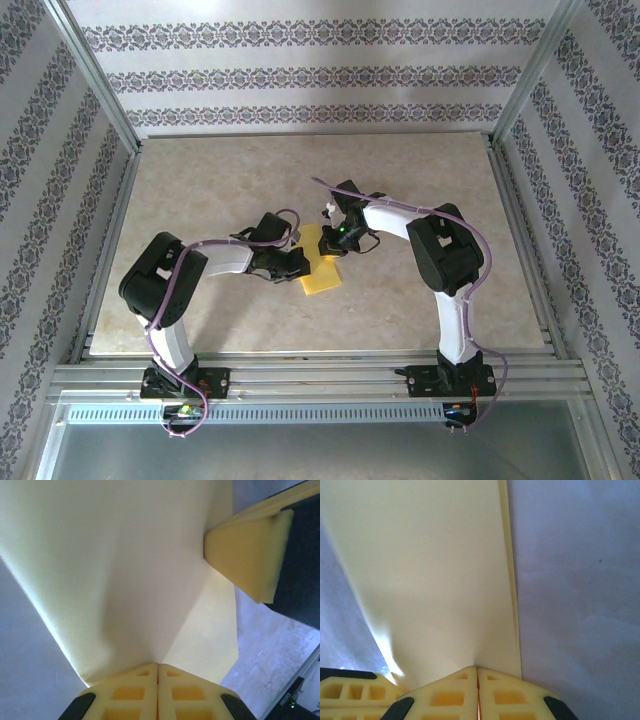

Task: Fold a paper plane with a square sheet of paper (pick it up from the middle)
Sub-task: First fold in half a square sheet of paper at the center of the table.

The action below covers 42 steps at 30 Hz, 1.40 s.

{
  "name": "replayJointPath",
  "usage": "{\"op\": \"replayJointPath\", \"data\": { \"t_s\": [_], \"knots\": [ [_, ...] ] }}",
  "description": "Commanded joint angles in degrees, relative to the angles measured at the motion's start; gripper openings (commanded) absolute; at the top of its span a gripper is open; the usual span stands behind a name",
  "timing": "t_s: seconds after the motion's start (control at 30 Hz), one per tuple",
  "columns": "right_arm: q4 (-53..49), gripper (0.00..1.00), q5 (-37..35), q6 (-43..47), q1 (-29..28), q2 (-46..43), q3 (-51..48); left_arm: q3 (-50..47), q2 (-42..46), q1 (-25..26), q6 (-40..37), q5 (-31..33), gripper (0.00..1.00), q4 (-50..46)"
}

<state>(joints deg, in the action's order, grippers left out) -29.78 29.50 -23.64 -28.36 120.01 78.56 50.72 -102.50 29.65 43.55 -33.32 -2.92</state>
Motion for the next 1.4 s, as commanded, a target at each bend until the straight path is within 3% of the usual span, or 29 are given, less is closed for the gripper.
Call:
{"op": "replayJointPath", "data": {
  "t_s": [0.0,0.47,0.7,0.93,1.07,1.2,1.37],
  "knots": [
    [-6.83,0.1,-11.57,-0.55,-0.09,6.24,-4.69,0.24,1.95,0.47,-2.13,3.13,0.09,-3.14],
    [-8.1,0.1,-11.39,1.83,0.23,5.59,-2.72,7.8,-4.39,-7.95,-4.72,0.8,0.08,-1.19],
    [-8.45,0.1,-10.72,2.42,0.32,4.67,-1.77,9.78,-8.44,-9.09,-6.2,-0.18,0.06,-1.67],
    [-7.86,0.12,-3.7,2.33,0.32,-2.84,1.37,6.95,-8.35,-9.65,-5.41,-0.03,0.05,0.04],
    [-4.38,0.12,-1.13,-1.8,-1.72,-9.59,0.05,5.39,-7.75,-9.84,-5.58,0.01,0.05,0.77],
    [4.8,0.11,-1.15,-11.78,-5.64,-13.64,-6.73,4.36,-7.83,-10.06,-5.08,-0.59,0.05,1.79],
    [13.88,0.02,-2.93,-22.77,-9.8,-14.03,-11.14,3.69,-8.07,-10.28,-4.27,-0.67,0.05,2.13]
  ]
}}
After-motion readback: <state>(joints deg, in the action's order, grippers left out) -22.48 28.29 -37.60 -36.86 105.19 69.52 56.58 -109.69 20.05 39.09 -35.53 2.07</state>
